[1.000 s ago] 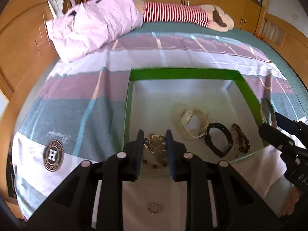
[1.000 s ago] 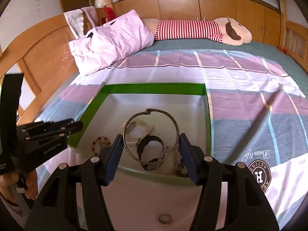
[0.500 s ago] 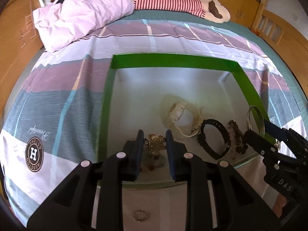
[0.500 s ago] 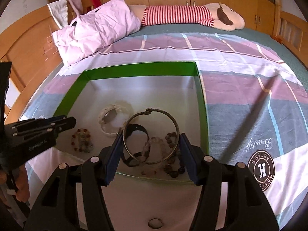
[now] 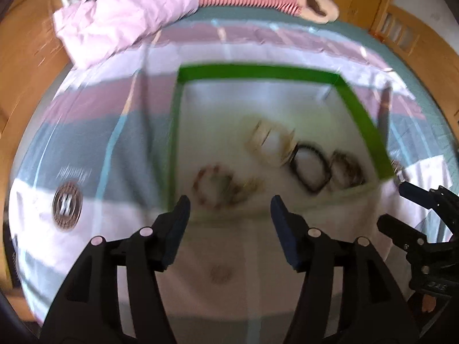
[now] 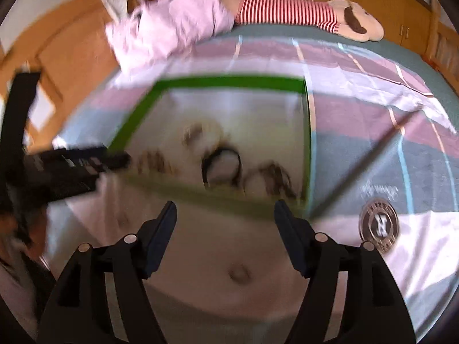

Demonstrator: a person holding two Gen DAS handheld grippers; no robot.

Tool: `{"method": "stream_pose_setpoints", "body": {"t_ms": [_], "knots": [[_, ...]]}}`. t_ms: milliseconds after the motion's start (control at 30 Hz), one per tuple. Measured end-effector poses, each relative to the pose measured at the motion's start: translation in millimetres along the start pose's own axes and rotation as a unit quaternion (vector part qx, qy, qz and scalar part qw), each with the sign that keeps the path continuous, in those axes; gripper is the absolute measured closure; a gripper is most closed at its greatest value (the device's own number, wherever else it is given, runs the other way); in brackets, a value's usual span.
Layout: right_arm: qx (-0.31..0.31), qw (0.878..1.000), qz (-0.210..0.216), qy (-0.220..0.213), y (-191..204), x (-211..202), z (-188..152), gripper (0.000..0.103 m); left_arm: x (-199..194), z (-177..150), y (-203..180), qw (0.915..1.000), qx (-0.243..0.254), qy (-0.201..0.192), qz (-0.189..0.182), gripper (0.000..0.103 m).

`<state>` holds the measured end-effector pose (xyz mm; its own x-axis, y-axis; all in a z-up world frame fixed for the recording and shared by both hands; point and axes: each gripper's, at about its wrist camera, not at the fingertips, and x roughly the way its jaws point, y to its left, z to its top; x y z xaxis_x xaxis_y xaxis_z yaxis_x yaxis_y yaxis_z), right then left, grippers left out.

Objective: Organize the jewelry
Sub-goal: 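Reach the left tool to the beaded silver ring while the right tool reaches the dark ring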

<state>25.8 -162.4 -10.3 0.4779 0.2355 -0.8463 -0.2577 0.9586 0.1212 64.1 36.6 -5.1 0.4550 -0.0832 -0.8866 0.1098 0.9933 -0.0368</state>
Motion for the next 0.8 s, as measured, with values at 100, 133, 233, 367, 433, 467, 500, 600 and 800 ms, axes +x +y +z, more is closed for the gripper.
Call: {"method": "stream_pose_setpoints", "body": {"t_ms": [100,133,233,367,433,467,500,600,800], "knots": [[-0.019,0.999,-0.017,0.041,3.1,20.8,-23.7,0.033,6.8,-16.7,3.9,0.9997,-0.001,0.024,0.004,0.044],[-0.026,0.998,-0.023,0.052,4.5,26.9,-30.2,0.033,9.3,-21.6,4.6,0.9995,0.001,0.027,0.013,0.043],[-0.039,0.996,-0.028,0.075,8.4,39.3,-40.6,0.036,17.8,-34.9,10.5,0.9986,-0.007,0.047,0.024,0.034],[-0.02,0.994,-0.025,0.101,7.9,52.3,-43.4,0.04,24.9,-43.8,18.9,0.9973,-0.023,0.069,0.01,0.033],[-0.009,0.994,0.001,0.105,9.2,53.6,-43.5,0.04,29.2,-44.8,20.1,0.9966,-0.026,0.078,0.006,0.033],[-0.015,0.995,0.019,0.101,13.7,51.2,-43.1,0.04,31.8,-45.1,21.1,0.9959,-0.03,0.085,0.0,0.033],[-0.022,0.995,0.031,0.096,17.2,48.3,-42.5,0.04,34.0,-45.4,21.9,0.9952,-0.034,0.091,-0.007,0.033],[-0.032,0.996,0.04,0.075,21.6,38.2,-39.9,0.04,38.7,-47.1,23.0,0.9936,-0.039,0.103,-0.025,0.031],[-0.022,0.994,0.011,0.107,14.2,52.4,-44.2,0.04,51.0,-54.1,17.4,0.9924,-0.026,0.12,0.007,0.026]]}}
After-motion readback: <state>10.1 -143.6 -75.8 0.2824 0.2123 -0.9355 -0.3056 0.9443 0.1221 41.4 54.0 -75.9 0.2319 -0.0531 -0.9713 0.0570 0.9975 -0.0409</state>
